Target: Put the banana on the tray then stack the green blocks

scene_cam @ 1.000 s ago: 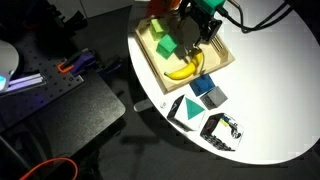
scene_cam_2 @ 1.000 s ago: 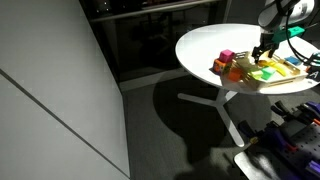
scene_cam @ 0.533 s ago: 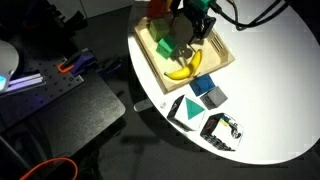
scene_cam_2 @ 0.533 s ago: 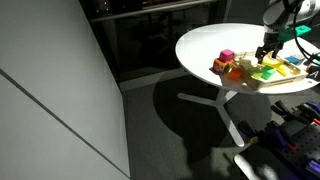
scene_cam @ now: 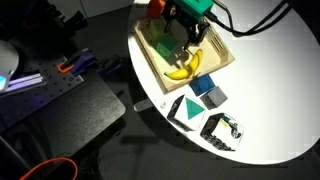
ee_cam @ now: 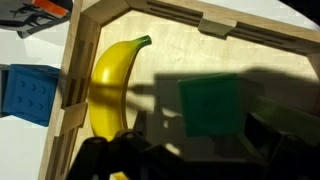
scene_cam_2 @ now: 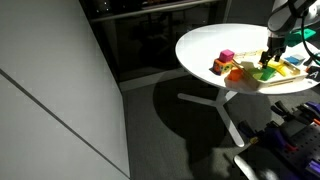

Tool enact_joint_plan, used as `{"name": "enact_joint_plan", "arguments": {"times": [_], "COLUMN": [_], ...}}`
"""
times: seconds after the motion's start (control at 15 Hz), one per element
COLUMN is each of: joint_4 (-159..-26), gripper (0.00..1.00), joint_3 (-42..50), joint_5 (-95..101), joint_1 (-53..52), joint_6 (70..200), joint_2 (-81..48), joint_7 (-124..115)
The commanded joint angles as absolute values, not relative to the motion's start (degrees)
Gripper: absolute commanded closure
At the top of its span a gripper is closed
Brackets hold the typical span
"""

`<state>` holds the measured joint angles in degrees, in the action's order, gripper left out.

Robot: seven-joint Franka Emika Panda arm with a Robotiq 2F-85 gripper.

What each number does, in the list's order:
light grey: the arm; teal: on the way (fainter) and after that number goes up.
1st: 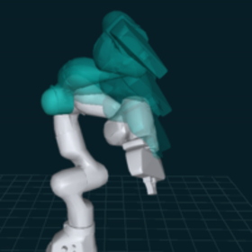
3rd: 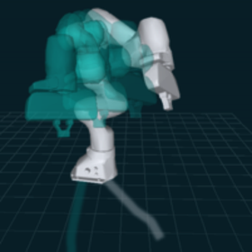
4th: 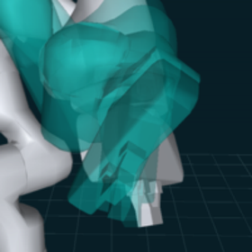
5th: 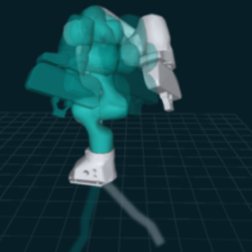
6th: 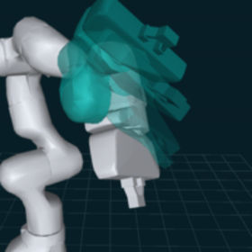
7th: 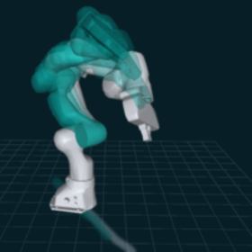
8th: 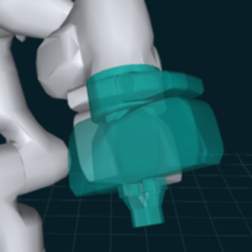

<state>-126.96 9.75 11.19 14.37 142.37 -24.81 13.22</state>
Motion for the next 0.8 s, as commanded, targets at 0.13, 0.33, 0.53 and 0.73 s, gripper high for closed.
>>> {"name": "enact_joint_plan", "arguments": {"times": [0.13, 0.33, 0.53, 0.73], "joint_4": [-132.7, -134.0, -134.11, -133.85], "gripper": [0.0, 0.0, 0.0, 0.34], "joint_3": [10.56, 10.69, 11.01, 11.61], "joint_5": [15.46, 16.38, 16.44, 16.46], "joint_1": [13.89, 13.94, 13.83, 13.5], "joint_6": [150.14, 153.05, 153.67, 152.92], "joint_2": [-22.6, -22.79, -23.38, -23.44], "joint_7": [16.29, 16.93, 16.75, 15.82]}}
